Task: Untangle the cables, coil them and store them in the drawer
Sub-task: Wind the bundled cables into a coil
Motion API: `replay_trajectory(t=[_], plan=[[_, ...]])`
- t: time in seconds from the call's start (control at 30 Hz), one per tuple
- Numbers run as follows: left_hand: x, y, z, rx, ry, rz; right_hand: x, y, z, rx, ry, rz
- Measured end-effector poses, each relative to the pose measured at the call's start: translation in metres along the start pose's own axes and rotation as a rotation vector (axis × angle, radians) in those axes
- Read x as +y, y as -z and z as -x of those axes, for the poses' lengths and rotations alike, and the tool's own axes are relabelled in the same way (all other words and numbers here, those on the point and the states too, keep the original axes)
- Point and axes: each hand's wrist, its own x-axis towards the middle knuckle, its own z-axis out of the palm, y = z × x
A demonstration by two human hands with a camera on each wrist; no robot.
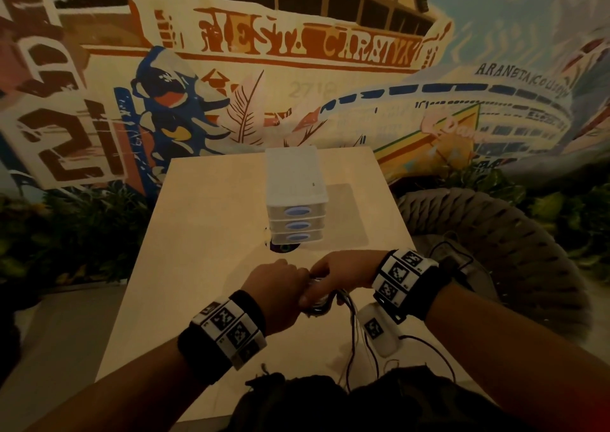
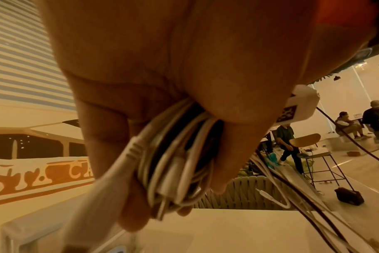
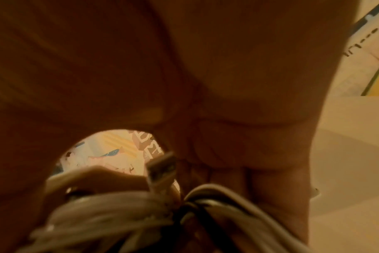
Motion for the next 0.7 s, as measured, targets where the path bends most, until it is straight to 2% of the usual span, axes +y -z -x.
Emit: replay_trajectory(t=[0.17,0.3,0.43,0.6,0.7], plan=[[0.003,0.003,-0.005,-0.057,0.021,-0.012,-0.011,-0.009,-0.002,-0.009,-0.018,0.187],[0.001,0.003,-0.007,-0.116,-0.018,-0.01,-0.017,-0.025,-0.014,0.083,-0.053,0.353],[0.004,0.006,-0.005,-0.161,0.0,-0.017,-0.014,-0.036,-0.017,0.09,-0.079,0.351],[0.004,0.007,-0.006,-0.184,0.036,-0.055,-0.008,-0.043,-0.016,0.15,-0.023,0.388],[-0.001,0.01,-0.002,-0.09,0.012,0.012,-0.006,-0.042,-0.013,0.189,0.011,0.358]])
